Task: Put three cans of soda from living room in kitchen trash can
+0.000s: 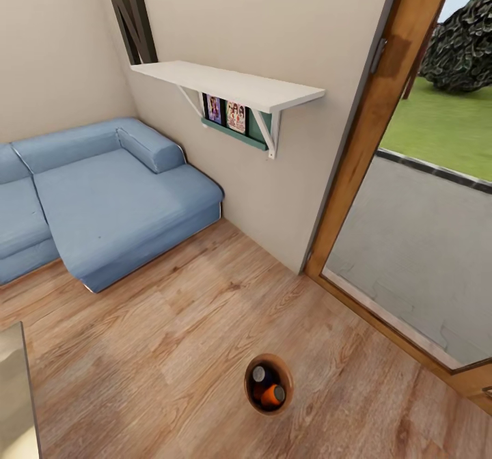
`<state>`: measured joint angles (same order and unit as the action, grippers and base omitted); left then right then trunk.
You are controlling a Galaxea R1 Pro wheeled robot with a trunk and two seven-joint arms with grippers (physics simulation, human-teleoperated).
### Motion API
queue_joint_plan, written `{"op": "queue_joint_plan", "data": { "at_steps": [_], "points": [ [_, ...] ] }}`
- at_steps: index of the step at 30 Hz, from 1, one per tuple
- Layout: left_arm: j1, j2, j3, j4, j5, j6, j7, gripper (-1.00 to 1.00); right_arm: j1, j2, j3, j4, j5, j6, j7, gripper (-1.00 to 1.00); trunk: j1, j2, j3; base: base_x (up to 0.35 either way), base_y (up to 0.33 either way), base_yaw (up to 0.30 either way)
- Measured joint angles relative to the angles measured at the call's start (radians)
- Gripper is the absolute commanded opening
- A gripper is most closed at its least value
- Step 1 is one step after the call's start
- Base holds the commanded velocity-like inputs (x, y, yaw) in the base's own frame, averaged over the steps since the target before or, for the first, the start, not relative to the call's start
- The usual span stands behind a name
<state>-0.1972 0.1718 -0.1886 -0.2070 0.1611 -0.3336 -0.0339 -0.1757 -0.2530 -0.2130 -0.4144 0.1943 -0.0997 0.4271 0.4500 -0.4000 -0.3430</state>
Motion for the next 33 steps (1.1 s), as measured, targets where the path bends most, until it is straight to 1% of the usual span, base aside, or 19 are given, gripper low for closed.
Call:
{"op": "queue_joint_plan", "data": {
  "at_steps": [2, 4, 5, 6, 7, 17, 18, 20, 23, 28, 29, 33],
  "points": [
    [0.0, 0.0, 0.0, 0.0, 0.0, 0.0, 0.003, 1.0, 0.0, 0.0, 0.003, 0.002, 0.0, 0.0, -0.012, 1.0, 0.0, 0.0, 0.0, 0.0, 0.0, 0.0],
    [0.0, 0.0, 0.001, 0.0, 0.0, 0.0, 0.007, 1.0, 0.0, 0.004, 0.015, 0.006, 0.0, 0.0, -0.044, 1.0, 0.0, 0.0, 0.0, 0.0, 0.0, 0.0],
    [0.0, 0.0, 0.003, 0.0, 0.0, -0.004, 0.01, 1.0, 0.0, 0.011, 0.033, 0.011, 0.0, 0.0, -0.081, 1.0, 0.0, 0.0, 0.0, 0.0, 0.0, 0.0],
    [0.0, 0.0, 0.006, 0.001, -0.001, -0.008, 0.014, 1.0, 0.0, 0.02, 0.061, 0.023, -0.001, 0.0, -0.128, 1.0, 0.0, 0.0, 0.0, 0.0, 0.0, 0.0],
    [0.0, 0.0, 0.007, 0.001, 0.0, -0.01, 0.019, 1.0, -0.001, 0.023, 0.072, 0.031, -0.001, 0.0, -0.146, 1.0, 0.0, 0.0, 0.0, 0.0, 0.0, 0.0],
    [0.0, 0.0, 0.006, 0.001, -0.001, -0.033, 0.067, 1.0, 0.0, 0.028, 0.084, 0.047, -0.001, 0.0, -0.196, 1.0, 0.0, 0.0, 0.0, 0.0, 0.0, 0.0],
    [0.0, 0.0, 0.007, 0.001, -0.001, -0.038, 0.094, 1.0, 0.0, 0.033, 0.084, 0.049, -0.001, 0.0, -0.208, 1.0, 0.0, 0.0, 0.0, 0.0, 0.0, 0.0],
    [0.0, 0.0, 0.006, 0.001, -0.001, -0.041, 0.118, 1.0, -0.001, 0.037, 0.084, 0.051, -0.001, 0.0, -0.215, 1.0, 0.0, 0.0, 0.0, 0.0, 0.0, 0.0],
    [0.0, 0.0, 0.007, 0.001, -0.001, -0.044, 0.128, 1.0, -0.001, 0.04, 0.084, 0.051, -0.001, 0.0, -0.217, 1.0, 0.0, 0.0, 0.0, 0.0, 0.0, 0.0],
    [-0.001, 0.001, 0.01, 0.004, 0.002, -0.047, 0.141, 1.0, -0.001, 0.05, 0.083, 0.052, -0.004, 0.0, -0.248, 1.0, 0.0, 0.0, 0.0, 0.0, 0.0, 0.0],
    [0.0, 0.001, 0.011, 0.029, 0.004, -0.047, 0.143, 1.0, 0.0, 0.055, 0.083, 0.052, -0.01, 0.0, -0.276, 1.0, 0.0, 0.0, 0.0, 0.0, 0.0, 0.0],
    [0.0, 0.001, 0.007, 0.055, 0.002, -0.043, 0.132, 1.0, 0.0, 0.06, 0.079, 0.054, -0.014, 0.0, -0.292, 1.0, 0.0, 0.0, 0.0, 0.0, 0.0, 0.0]
  ]
}}
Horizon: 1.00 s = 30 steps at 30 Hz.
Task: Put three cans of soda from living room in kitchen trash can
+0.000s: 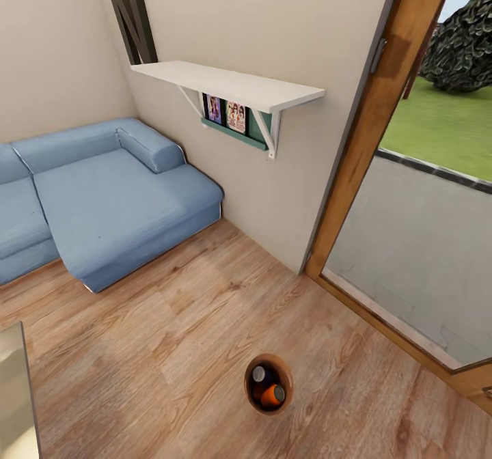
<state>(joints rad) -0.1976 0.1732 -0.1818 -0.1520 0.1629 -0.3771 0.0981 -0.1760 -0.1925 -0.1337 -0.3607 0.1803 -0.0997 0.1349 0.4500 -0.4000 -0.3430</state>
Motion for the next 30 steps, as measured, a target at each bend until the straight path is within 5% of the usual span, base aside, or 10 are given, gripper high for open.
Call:
{"op": "queue_joint_plan", "data": {
  "at_steps": [16, 30],
  "points": [
    [0.001, -0.002, -0.01, 0.059, -0.005, 0.092, -0.062, 1.0, 0.0, 0.025, -0.013, 0.11, -0.033, -0.041, -0.012, 1.0, 0.0, 0.0, 0.0, 0.0, 0.0, 0.0],
    [0.003, -0.039, -0.01, 0.062, -0.006, 0.098, -0.061, 1.0, 0.001, 0.026, -0.011, 0.183, -0.028, -0.041, -0.014, 1.0, 0.0, 0.0, 0.0, 0.0, 0.0, 0.0]
  ]
}}
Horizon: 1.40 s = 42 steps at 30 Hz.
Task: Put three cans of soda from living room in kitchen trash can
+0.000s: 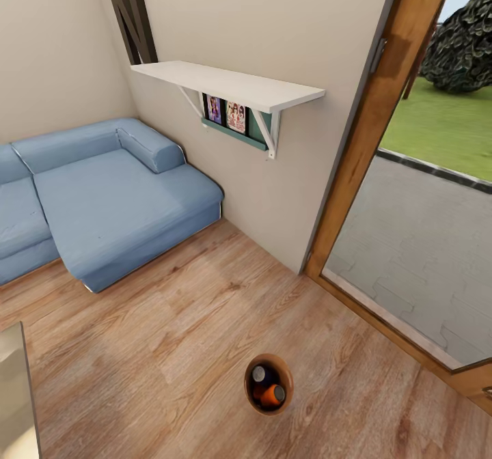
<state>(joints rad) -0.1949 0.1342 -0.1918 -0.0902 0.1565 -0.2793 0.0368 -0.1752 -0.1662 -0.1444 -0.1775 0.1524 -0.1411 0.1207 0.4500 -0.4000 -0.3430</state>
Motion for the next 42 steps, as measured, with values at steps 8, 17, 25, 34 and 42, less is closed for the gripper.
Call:
{"op": "queue_joint_plan", "data": {
  "at_steps": [8, 17, 25, 34, 42],
  "points": [
    [0.012, -0.009, -0.001, 0.0, -0.001, -0.001, 0.005, 1.0, 0.0, -0.006, 0.004, 0.041, 0.002, 0.0, 0.0, 1.0, 0.0, 0.0, 0.0, 0.0, 0.0, 0.0],
    [0.032, -0.018, 0.0, 0.0, 0.0, 0.001, 0.007, 1.0, 0.0, 0.004, 0.008, 0.087, 0.002, 0.0, 0.0, 1.0, 0.0, 0.0, 0.0, 0.0, 0.0, 0.0],
    [0.034, -0.019, 0.001, 0.001, 0.002, 0.009, 0.007, 1.0, 0.0, 0.009, 0.009, 0.15, 0.001, 0.0, 0.0, 1.0, 0.0, 0.0, 0.0, 0.0, 0.0, 0.0],
    [0.034, -0.018, 0.001, 0.0, 0.002, 0.194, -0.002, 1.0, 0.0, 0.032, 0.008, 0.165, -0.002, 0.001, 0.0, 1.0, 0.0, 0.0, 0.0, 0.0, 0.0, 0.0],
    [0.034, -0.019, 0.003, 0.0, 0.004, 0.261, -0.001, 1.0, 0.0, 0.04, 0.007, 0.166, -0.001, 0.001, 0.0, 1.0, 0.0, 0.0, 0.0, 0.0, 0.0, 0.0]
  ]
}}
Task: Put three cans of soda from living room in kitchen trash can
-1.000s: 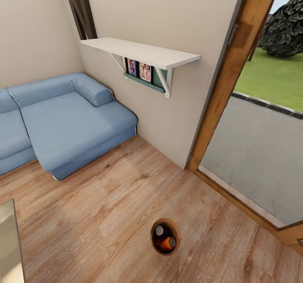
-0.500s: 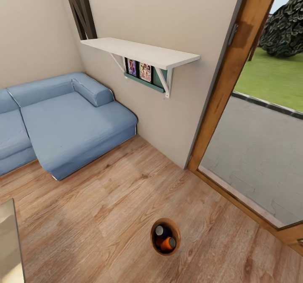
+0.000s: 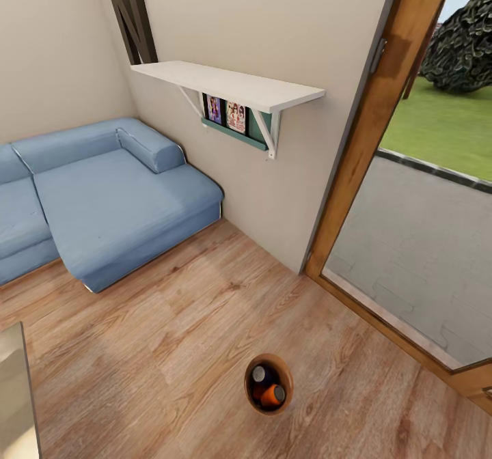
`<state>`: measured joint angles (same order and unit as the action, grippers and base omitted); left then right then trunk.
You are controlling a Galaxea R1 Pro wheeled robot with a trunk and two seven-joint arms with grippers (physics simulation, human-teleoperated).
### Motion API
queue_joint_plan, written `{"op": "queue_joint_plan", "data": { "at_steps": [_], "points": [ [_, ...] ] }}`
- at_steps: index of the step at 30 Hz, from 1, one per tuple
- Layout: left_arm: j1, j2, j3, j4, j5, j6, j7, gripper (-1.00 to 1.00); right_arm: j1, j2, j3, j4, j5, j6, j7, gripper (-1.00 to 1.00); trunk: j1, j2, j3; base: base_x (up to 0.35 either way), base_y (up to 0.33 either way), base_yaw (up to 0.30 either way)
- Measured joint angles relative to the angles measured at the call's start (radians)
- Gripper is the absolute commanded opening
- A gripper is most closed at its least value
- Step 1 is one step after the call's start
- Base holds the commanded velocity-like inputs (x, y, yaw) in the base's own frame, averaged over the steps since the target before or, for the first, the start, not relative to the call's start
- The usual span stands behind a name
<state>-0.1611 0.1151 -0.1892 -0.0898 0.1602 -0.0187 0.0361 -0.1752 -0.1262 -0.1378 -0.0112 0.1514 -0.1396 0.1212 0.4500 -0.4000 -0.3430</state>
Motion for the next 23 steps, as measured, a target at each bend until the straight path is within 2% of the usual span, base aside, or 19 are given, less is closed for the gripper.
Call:
{"op": "queue_joint_plan", "data": {
  "at_steps": [6, 23],
  "points": [
    [0.0, 0.001, 0.0, -0.001, 0.005, -0.029, 0.0, 1.0, 0.0, 0.0, 0.0, 0.0, 0.0, 0.0, 0.0, 1.0, 0.0, 0.0, 0.0, 0.0, 0.0, 0.0],
    [0.0, 0.001, 0.0, -0.001, 0.003, -0.034, 0.001, 1.0, 0.0, 0.0, 0.0, 0.0, -0.001, 0.0, 0.0, 1.0, 0.0, 0.0, 0.0, 0.0, 0.0, 0.0]
  ]
}}
